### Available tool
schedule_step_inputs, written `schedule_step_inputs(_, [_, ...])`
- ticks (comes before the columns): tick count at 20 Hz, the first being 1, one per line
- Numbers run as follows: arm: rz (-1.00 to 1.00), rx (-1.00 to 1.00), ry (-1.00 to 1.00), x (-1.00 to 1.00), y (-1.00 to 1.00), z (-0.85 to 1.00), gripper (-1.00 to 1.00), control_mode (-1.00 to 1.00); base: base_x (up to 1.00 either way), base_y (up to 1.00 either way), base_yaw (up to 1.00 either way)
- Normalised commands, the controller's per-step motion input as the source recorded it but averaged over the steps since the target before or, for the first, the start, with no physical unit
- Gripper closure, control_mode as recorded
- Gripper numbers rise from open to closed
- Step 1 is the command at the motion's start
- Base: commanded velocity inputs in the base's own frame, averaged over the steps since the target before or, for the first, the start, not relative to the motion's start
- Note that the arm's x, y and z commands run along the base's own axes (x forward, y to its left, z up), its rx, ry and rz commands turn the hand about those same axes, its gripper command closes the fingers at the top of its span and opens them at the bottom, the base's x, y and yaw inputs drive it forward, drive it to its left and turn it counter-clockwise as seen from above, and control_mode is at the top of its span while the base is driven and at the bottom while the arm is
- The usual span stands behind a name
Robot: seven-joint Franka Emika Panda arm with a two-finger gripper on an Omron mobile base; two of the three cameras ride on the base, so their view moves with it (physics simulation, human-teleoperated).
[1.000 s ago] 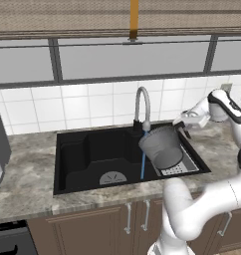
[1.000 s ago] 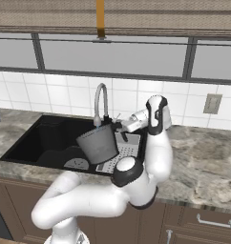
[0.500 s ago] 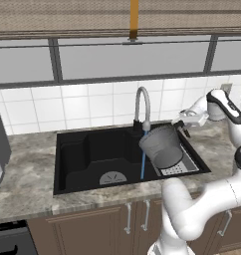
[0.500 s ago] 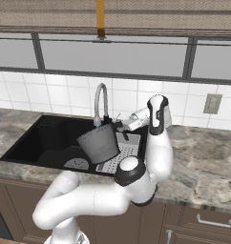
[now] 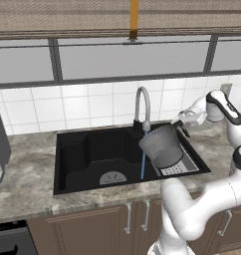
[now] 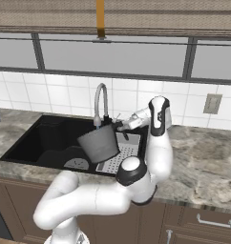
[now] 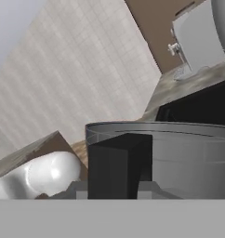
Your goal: Turn on the sink faucet and place the jug under the water for a few seconds to fill it up.
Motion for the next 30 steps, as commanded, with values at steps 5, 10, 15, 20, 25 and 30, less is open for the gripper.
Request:
schedule_step_inputs(5, [0.0, 0.0, 0.0, 0.25, 0.0, 0.0, 1.0, -1.0, 0.0, 0.0, 0.0])
schedule_step_inputs(10, [0.0, 0.01, 0.0, 0.28, 0.0, 0.0, 1.0, -1.0, 0.0, 0.0, 0.0])
schedule_step_inputs(15, [0.0, 0.01, 0.0, 0.23, 0.0, -0.03, 1.0, -1.0, 0.0, 0.0, 0.0])
schedule_step_inputs(20, [0.0, 0.01, 0.0, 0.21, 0.0, -0.02, 1.0, -1.0, 0.0, 0.0, 0.0])
schedule_step_inputs(25, [0.01, 0.01, -0.03, 0.21, 0.0, 0.0, 1.0, -1.0, 0.0, 0.0, 0.0])
schedule_step_inputs(30, [0.04, 0.0, -0.08, 0.08, 0.0, 0.0, 1.0, -1.0, 0.0, 0.0, 0.0])
